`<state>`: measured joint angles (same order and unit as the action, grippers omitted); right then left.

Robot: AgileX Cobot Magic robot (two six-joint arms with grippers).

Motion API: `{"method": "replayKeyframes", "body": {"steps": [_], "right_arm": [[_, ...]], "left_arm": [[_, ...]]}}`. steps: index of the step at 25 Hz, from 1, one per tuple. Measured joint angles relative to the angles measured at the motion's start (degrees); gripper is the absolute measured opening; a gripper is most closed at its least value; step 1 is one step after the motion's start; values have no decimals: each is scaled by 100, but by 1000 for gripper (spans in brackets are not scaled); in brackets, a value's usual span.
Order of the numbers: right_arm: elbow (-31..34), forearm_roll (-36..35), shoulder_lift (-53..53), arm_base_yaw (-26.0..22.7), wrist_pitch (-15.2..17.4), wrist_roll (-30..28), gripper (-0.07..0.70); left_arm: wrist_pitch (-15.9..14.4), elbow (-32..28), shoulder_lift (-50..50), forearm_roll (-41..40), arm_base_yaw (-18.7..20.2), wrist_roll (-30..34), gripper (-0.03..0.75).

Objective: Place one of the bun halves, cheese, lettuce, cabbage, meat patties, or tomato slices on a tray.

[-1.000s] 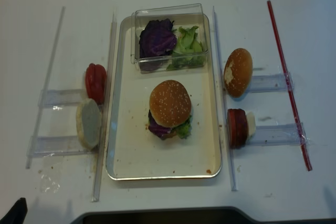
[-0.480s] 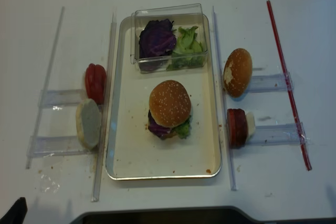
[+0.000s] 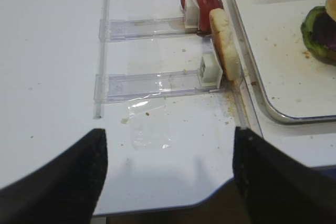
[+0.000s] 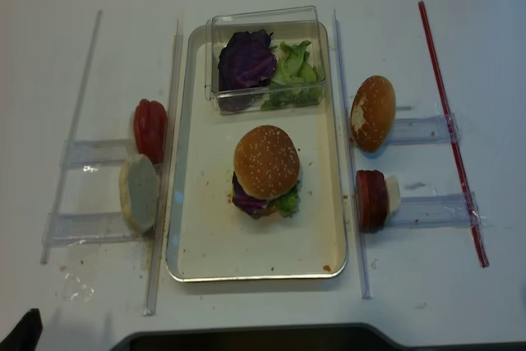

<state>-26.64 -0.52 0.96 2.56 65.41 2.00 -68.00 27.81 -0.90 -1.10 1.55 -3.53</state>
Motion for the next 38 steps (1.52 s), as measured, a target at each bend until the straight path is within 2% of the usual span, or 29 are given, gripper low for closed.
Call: {"method": "replayKeyframes", "body": {"steps": [7, 38], "right_arm": [[0, 0, 0, 0, 0, 0, 439], [0, 0, 0, 0, 0, -12, 461]], "left_arm": [[0, 0, 0, 0, 0, 0, 464], [0, 0, 0, 0, 0, 0, 461]]}}
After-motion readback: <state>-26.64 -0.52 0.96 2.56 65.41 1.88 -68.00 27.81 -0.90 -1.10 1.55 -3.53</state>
